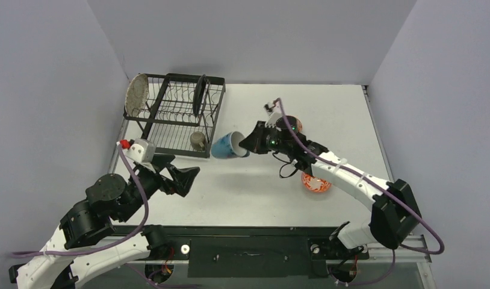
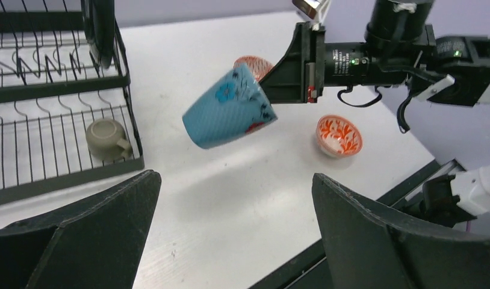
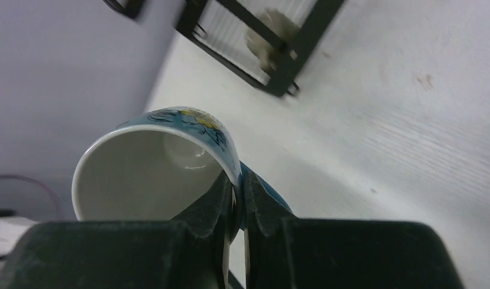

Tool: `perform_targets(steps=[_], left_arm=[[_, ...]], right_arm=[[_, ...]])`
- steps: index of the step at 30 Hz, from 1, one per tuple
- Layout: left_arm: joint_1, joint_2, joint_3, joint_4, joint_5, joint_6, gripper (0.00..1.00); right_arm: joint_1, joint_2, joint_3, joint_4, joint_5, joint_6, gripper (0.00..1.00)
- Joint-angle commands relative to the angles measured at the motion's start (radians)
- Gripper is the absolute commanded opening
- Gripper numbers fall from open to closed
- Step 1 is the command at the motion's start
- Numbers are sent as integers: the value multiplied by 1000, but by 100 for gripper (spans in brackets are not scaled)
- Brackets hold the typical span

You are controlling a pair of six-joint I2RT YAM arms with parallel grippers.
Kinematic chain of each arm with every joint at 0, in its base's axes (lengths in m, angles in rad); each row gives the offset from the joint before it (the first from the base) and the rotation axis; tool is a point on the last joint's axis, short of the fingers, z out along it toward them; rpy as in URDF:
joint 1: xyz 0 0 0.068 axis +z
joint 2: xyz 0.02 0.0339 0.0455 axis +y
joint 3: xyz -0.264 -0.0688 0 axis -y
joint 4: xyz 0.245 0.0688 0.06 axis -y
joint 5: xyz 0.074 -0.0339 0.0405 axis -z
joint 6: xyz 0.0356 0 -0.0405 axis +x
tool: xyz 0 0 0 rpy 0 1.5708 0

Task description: Load the mixed dishes into the dish rack

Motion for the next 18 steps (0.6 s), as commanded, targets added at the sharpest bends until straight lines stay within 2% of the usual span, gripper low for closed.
perform_targets(steps=[1,4,5,6,7,9,12,14,16,17,18], left_arm=[[-1,-1,21,262,-17,54,96],[0,-1,-59,433,38,92,96],[0,-4,-87,541,86,112,96],[0,-14,-142,597,109,118,96],[1,-18,-183,719,141,120,96],[3,-15,-241,871,178,103,96],[26,91,-218,931,283,71,96],[90,161,-191,970,413,0,96],[218,223,-175,1039,594,-182,96],[326,242,-173,1076,732,-240,96],[379,283,-178,1168,796,-359,97]], right_arm=[[-101,-127,-48,524,-146,654,0],[-165,-134,-150,821,-179,939,0],[-183,-125,-160,956,-181,1063,0],[-188,-118,-166,1016,-181,1118,0],[-191,-102,-164,1112,-179,1207,0],[-190,-84,-159,1241,-155,1314,0],[-187,-82,-150,1321,-143,1391,0],[-186,-90,-144,1357,-151,1433,0],[-188,-103,-152,1389,-152,1468,0],[-188,-108,-163,1393,-153,1487,0],[-189,-115,-170,1401,-154,1498,0]])
